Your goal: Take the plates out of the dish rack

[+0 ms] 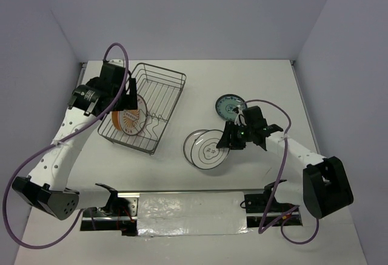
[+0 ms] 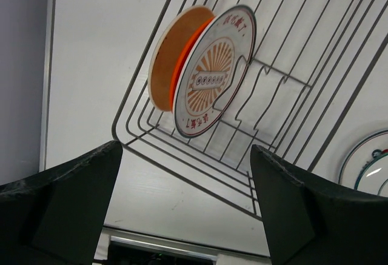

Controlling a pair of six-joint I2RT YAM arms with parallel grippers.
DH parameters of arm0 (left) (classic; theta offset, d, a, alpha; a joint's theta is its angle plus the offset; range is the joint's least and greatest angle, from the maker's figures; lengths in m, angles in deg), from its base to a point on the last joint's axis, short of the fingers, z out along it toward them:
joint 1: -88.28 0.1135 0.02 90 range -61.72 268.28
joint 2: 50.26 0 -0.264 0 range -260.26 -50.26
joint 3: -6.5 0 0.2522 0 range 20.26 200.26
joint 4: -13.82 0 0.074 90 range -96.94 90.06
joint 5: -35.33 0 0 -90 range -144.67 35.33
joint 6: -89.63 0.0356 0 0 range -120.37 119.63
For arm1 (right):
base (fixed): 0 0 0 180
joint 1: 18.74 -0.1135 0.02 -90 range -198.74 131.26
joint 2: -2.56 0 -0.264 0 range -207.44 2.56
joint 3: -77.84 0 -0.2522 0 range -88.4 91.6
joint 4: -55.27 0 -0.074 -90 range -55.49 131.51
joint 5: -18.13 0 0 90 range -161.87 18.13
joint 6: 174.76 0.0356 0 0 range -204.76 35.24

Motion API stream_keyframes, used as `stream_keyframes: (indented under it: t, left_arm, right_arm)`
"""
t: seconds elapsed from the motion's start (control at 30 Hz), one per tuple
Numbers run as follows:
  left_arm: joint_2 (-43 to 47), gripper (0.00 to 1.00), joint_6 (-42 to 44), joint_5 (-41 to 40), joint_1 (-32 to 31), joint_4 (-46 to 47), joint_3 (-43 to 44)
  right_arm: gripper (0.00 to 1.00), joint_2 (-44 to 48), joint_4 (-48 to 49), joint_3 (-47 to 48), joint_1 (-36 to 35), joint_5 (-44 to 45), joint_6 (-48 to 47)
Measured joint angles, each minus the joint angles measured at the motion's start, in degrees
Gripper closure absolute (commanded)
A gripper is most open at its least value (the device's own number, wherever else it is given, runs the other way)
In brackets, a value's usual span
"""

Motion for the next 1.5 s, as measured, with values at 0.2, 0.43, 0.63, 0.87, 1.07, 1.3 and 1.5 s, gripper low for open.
stream_keyframes:
  t: [0.2, 0.43, 0.63, 0.87, 1.07, 1.3, 1.5]
  left_arm:
    - [1.1, 0.0, 1.9, 0.2, 0.5, -0.5, -4.0]
    - [1.1, 0.0, 4.0, 1.2, 1.3, 0.5, -7.0]
    - [0.6, 0.04, 5.4, 2.3, 1.9, 2.3, -10.3]
    - [-1.0, 0.05, 6.7, 2.8, 2.5, 4.1, -10.8]
    - [-1.7, 0.04, 7.8, 2.9, 2.7, 4.1, -10.5]
    - [-1.7, 0.05, 8.2, 2.9, 2.7, 4.2, -10.1]
    - [-1.7, 0.3, 9.7, 3.1, 3.3, 5.6, -10.1]
  right_arm:
    - [0.0, -4.0, -1.4, 0.5, -0.2, 3.3, -2.0]
    - [0.0, -10.1, -9.1, 7.4, -3.9, 14.0, -4.1]
    - [0.0, -9.7, -9.3, 7.4, -5.0, 12.3, -4.3]
    - [0.0, -9.7, -8.8, 7.5, -5.0, 9.3, -3.8]
    - [0.0, -9.9, -9.3, 8.8, -4.7, 7.6, -3.4]
    - [0.0, -9.9, -9.9, 11.8, -4.4, 9.3, -3.2]
    - [0.0, -6.9, -13.1, 14.1, -4.3, 13.8, -3.6]
